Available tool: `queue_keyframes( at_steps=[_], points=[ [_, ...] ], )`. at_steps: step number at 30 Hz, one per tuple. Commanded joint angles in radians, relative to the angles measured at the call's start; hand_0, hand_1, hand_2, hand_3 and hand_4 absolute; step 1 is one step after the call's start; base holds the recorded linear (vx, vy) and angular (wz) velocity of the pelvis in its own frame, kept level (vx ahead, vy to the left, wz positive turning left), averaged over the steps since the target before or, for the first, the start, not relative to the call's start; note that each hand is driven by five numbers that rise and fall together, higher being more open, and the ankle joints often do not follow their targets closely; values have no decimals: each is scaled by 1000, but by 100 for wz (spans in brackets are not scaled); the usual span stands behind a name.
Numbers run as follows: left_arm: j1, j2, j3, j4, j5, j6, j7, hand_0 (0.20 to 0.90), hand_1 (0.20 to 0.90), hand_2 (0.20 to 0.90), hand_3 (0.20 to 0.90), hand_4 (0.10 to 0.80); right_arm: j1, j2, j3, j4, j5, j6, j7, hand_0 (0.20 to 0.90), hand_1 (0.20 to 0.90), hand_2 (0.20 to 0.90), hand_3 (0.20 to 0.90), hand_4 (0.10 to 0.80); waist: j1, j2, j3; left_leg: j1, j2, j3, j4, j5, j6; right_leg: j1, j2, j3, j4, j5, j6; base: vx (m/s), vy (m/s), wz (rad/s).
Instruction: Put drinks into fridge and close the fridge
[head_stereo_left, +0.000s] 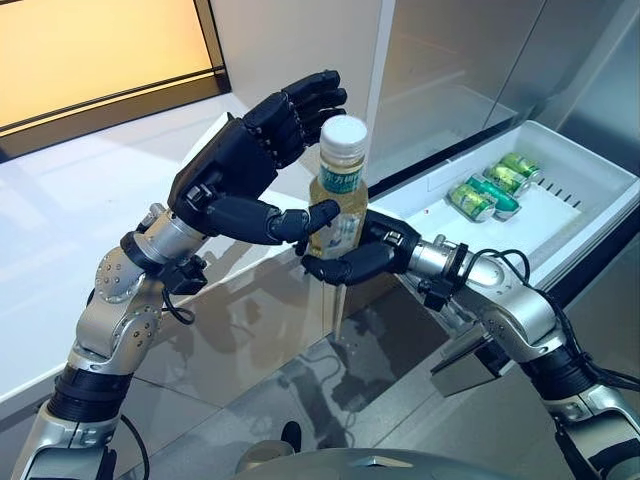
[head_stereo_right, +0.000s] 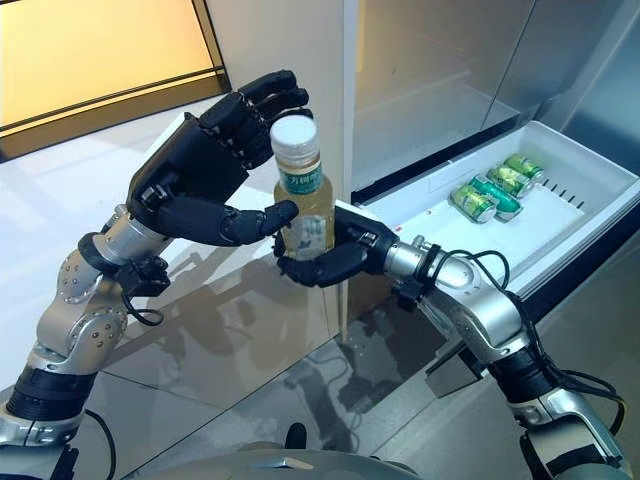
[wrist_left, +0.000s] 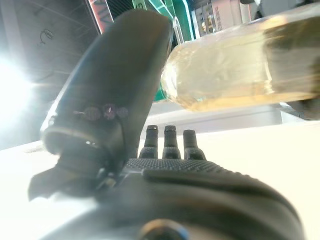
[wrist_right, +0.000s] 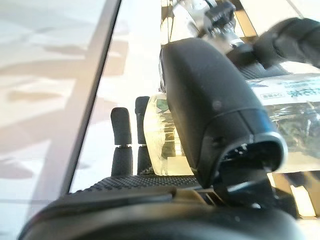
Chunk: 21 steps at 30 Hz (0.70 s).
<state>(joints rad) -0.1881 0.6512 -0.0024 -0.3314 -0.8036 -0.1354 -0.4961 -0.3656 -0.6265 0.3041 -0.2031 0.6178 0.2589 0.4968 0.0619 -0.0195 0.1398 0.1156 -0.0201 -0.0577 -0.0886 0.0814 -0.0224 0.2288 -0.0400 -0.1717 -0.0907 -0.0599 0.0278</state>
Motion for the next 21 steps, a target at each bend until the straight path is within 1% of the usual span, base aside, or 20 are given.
queue_keyframes(
  at_steps=[1,5,7,8,9,10,11,12,13,14,15,16,17,18,21],
  points=[
    [5,-6,74,-4,-60,-103,13,900,900,900,900,800,-88,27,-163,-172,110,-214,-18,300,300,300,200,100,2,-14,-116,26,-47,-6,1,-95,47,-85,6,34,15,88,31,0,0,0],
    [43,-34,90,-6,-142,-69,-43,900,900,900,900,800,-65,14,-216,-196,128,-232,-34,300,300,300,200,100,-1,-16,-115,26,-46,-4,1,-97,47,-87,6,36,16,89,31,0,0,0],
    [55,-49,91,-5,-198,-39,-64,900,900,900,900,800,-56,13,-232,-203,147,-235,-47,300,300,300,200,100,-3,-16,-115,26,-45,-3,1,-97,47,-89,6,37,16,90,31,0,0,0],
    [62,-71,91,-5,-268,3,-90,900,900,900,900,800,-47,15,-247,-208,139,-244,-54,300,300,300,200,100,-6,-16,-115,25,-46,-4,1,-99,47,-90,6,39,15,90,32,0,0,0],
    [81,-122,86,-8,-386,79,-120,900,900,900,900,800,-35,15,-268,-218,133,-257,-73,300,300,300,200,100,-10,-18,-115,26,-45,-2,1,-100,48,-91,7,43,15,91,30,0,0,0],
    [86,-137,84,-8,-407,98,-136,900,900,900,900,800,-32,18,-273,-219,130,-259,-76,300,300,300,200,100,-11,-18,-116,26,-45,-1,1,-101,48,-92,7,44,16,91,30,0,0,0],
    [97,-185,77,-6,-503,178,-157,900,900,900,900,800,-28,24,-286,-223,111,-265,-91,300,300,300,200,100,-14,-20,-115,23,-45,1,1,-98,48,-98,6,48,19,94,30,-17,0,-5],
    [112,-230,56,-8,-533,216,-170,900,900,900,900,800,-28,23,-296,-227,106,-263,-110,300,300,300,200,100,-18,-21,-114,23,-45,3,1,-100,49,-100,7,51,20,95,28,-19,-2,-8],
    [119,-246,44,-8,-540,226,-182,900,900,900,900,800,-27,23,-301,-228,102,-265,-114,300,300,300,200,100,-19,-21,-113,23,-44,3,1,-100,50,-101,7,52,20,95,28,-9,-8,-7],
    [132,-272,21,-6,-580,263,-191,900,900,900,900,800,-27,19,-309,-229,97,-265,-125,300,300,300,200,100,-22,-22,-111,25,-45,3,1,-102,50,-101,8,54,21,96,27,-8,-7,-4],
    [148,-300,-7,0,-603,297,-229,900,900,900,900,800,-29,9,-319,-231,94,-263,-144,300,300,300,200,100,-25,-23,-110,25,-45,5,1,-104,51,-102,7,55,22,97,27,-8,-6,-6],
    [156,-313,-20,1,-611,307,-250,900,900,900,900,800,-32,3,-323,-232,96,-261,-153,300,300,300,200,100,-26,-24,-107,26,-45,6,1,-105,51,-102,7,56,22,97,26,1,-4,-7],
    [171,-335,-48,6,-636,342,-278,900,900,900,900,800,-37,-8,-331,-232,96,-259,-168,300,300,300,200,100,-29,-24,-103,30,-44,7,1,-110,52,-98,9,58,21,95,25,-11,0,-9],
    [185,-349,-84,21,-637,383,-342,900,900,900,900,800,-41,-23,-341,-226,99,-263,-188,300,300,300,200,100,-33,-25,-100,31,-44,10,1,-113,53,-98,9,61,21,95,23,-15,1,-6],
    [203,-349,-122,26,-644,409,-383,900,900,900,900,800,-43,-38,-351,-221,104,-268,-199,300,300,300,200,100,-36,-24,-97,30,-44,10,1,-114,53,-100,9,65,22,97,22,-8,1,-1]
  ],
)
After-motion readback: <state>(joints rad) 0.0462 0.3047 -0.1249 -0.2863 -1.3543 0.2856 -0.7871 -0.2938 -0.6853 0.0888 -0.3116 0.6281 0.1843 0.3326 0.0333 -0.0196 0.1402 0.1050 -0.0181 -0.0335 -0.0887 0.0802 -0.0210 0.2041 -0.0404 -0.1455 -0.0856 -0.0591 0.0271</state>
